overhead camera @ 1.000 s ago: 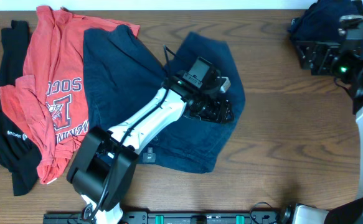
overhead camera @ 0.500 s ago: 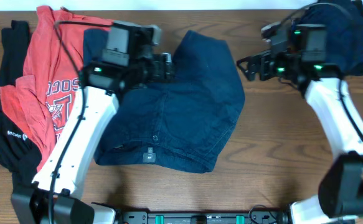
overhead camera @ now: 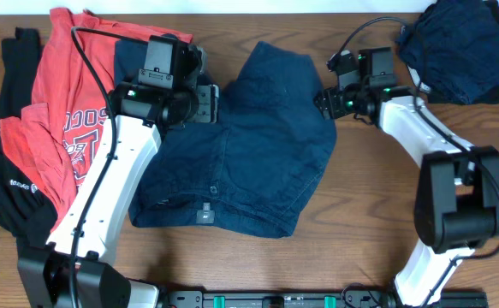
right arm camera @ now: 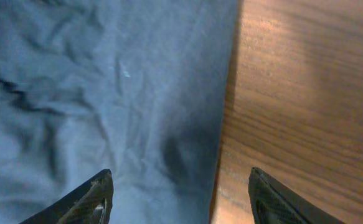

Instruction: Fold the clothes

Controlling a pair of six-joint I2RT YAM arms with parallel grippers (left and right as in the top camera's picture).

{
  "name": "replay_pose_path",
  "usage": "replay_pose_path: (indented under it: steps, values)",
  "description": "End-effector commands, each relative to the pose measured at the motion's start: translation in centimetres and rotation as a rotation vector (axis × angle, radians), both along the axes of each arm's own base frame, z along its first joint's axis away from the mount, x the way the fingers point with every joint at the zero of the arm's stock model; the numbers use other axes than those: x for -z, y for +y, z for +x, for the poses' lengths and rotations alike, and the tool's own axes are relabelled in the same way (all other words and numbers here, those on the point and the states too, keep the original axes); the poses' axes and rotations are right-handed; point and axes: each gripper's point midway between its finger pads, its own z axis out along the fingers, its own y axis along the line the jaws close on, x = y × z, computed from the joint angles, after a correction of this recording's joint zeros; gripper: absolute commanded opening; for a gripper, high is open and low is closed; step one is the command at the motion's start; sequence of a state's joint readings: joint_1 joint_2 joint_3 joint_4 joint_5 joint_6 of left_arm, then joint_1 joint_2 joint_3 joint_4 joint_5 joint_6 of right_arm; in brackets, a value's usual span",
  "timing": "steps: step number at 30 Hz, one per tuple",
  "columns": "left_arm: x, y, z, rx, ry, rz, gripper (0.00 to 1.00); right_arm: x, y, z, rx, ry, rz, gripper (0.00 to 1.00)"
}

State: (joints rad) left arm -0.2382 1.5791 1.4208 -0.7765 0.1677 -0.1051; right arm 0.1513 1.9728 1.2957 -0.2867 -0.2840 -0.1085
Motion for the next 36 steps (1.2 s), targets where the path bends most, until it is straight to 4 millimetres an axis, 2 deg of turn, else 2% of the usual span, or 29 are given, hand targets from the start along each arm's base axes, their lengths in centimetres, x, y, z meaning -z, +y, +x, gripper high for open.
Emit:
replay_pose_path:
  steps: [1,4,10,17,22,30,33,36]
  values:
    - [1.7,1.0,-0.1,-0.008,0.034,0.068,0.68,1.2,0.1,0.7,0.04,-0.004,-0.05,0.67]
    - [2.5,1.0,0.0,-0.007,0.056,0.073,0.68,2.3,0.4,0.8,0.042,0.003,-0.066,0.67]
    - [4.1,0.9,0.1,-0.005,0.098,0.083,0.67,4.2,-0.2,0.8,0.087,0.018,-0.153,0.66]
    - [4.8,0.9,0.2,-0.005,0.117,0.088,0.67,4.6,-0.1,1.3,0.094,-0.003,-0.169,0.65]
    - [4.7,1.1,0.4,-0.011,0.106,0.096,0.68,5.3,-0.1,1.2,0.116,0.017,-0.156,0.5]
    - [4.5,1.3,1.0,-0.022,0.08,0.109,0.68,5.3,0.1,0.9,0.12,0.032,-0.148,0.14]
    - [4.5,1.9,1.2,-0.038,0.074,0.135,0.67,4.3,0.2,0.6,0.115,0.03,-0.147,0.11]
    - [4.5,2.2,1.4,-0.049,0.065,0.141,0.67,1.8,0.2,0.3,0.116,0.007,-0.141,0.09]
